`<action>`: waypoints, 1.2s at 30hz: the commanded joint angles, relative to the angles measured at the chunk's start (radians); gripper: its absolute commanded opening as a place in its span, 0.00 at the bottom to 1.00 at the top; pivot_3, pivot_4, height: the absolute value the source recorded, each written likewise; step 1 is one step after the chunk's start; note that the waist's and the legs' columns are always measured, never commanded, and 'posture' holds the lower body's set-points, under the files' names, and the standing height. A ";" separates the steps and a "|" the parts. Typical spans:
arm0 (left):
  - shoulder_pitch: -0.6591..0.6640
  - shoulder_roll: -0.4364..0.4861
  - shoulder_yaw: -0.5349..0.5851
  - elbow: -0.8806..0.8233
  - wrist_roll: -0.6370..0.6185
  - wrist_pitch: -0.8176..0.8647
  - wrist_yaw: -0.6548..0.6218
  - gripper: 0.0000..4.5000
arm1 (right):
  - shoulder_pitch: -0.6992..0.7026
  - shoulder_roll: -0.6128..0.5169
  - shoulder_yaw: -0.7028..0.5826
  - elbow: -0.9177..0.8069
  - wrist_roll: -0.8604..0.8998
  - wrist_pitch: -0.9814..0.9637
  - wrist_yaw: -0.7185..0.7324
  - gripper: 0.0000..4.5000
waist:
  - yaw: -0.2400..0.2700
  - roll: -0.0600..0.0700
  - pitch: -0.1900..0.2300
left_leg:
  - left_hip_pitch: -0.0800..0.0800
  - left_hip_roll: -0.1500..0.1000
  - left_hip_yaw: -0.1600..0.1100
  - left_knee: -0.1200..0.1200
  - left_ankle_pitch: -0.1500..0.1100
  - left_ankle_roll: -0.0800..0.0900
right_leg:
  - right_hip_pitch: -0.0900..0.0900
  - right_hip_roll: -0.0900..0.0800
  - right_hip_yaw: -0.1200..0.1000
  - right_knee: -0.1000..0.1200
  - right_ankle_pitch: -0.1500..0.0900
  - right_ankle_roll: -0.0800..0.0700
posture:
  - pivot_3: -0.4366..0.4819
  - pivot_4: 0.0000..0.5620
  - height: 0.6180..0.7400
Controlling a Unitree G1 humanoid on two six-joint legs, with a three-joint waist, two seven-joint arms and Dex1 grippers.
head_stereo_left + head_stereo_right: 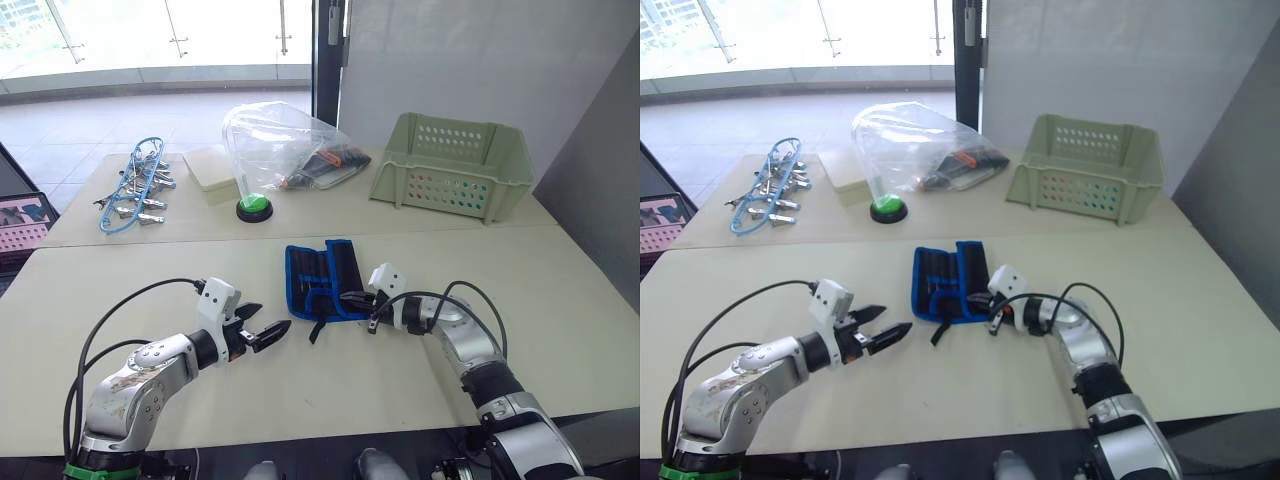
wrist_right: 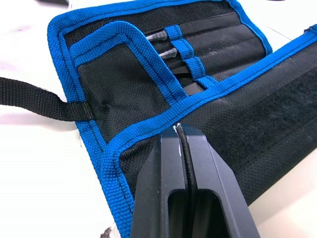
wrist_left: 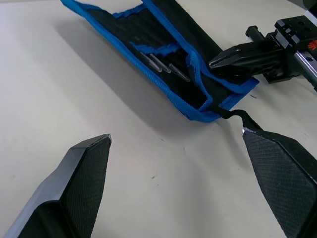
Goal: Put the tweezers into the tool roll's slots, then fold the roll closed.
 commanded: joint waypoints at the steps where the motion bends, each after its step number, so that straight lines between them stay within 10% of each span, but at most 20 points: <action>1: -0.044 -0.053 0.042 -0.017 -0.089 0.059 0.056 0.88 | 0.040 -0.001 0.016 0.017 -0.018 0.047 -0.005 0.00 | 0.000 -0.001 0.000 | 0.000 0.000 0.000 0.000 0.000 0.000 | 0.001 0.000 0.000 0.000 0.000 0.000 | 0.48 0.27 1.00; 13: -0.107 -0.125 0.047 0.039 -0.130 0.153 0.188 0.01 | 0.058 0.013 -0.001 -0.022 -0.007 0.089 -0.026 0.00 | 0.000 -0.001 -0.001 | 0.001 0.000 -0.001 0.000 0.000 0.000 | 0.002 0.000 -0.001 -0.001 0.000 0.000 | 0.48 0.27 1.00; 23: -0.139 -0.127 0.103 0.058 -0.178 0.143 0.197 0.01 | 0.048 0.014 -0.009 -0.034 -0.001 0.097 -0.035 0.00 | -0.001 -0.001 -0.001 | 0.001 0.000 -0.001 0.000 0.000 0.000 | 0.003 0.000 -0.001 -0.002 0.000 0.000 | 0.48 0.27 1.00; 30: -0.151 -0.121 0.127 0.092 -0.159 0.130 0.241 0.46 | 0.052 0.017 -0.004 -0.032 -0.003 0.095 -0.036 0.00 | -0.001 -0.001 -0.001 | 0.002 0.000 -0.001 -0.001 0.000 0.000 | 0.003 0.000 -0.001 -0.003 0.000 0.000 | 0.48 0.27 1.00; 36: -0.142 -0.142 0.075 0.095 -0.151 0.159 0.265 0.46 | 0.054 0.017 -0.004 -0.036 -0.002 0.098 -0.035 0.00 | -0.001 -0.001 -0.001 | 0.001 0.000 -0.001 -0.001 0.000 -0.001 | 0.003 0.000 -0.001 -0.005 0.000 0.000 | 0.48 0.27 1.00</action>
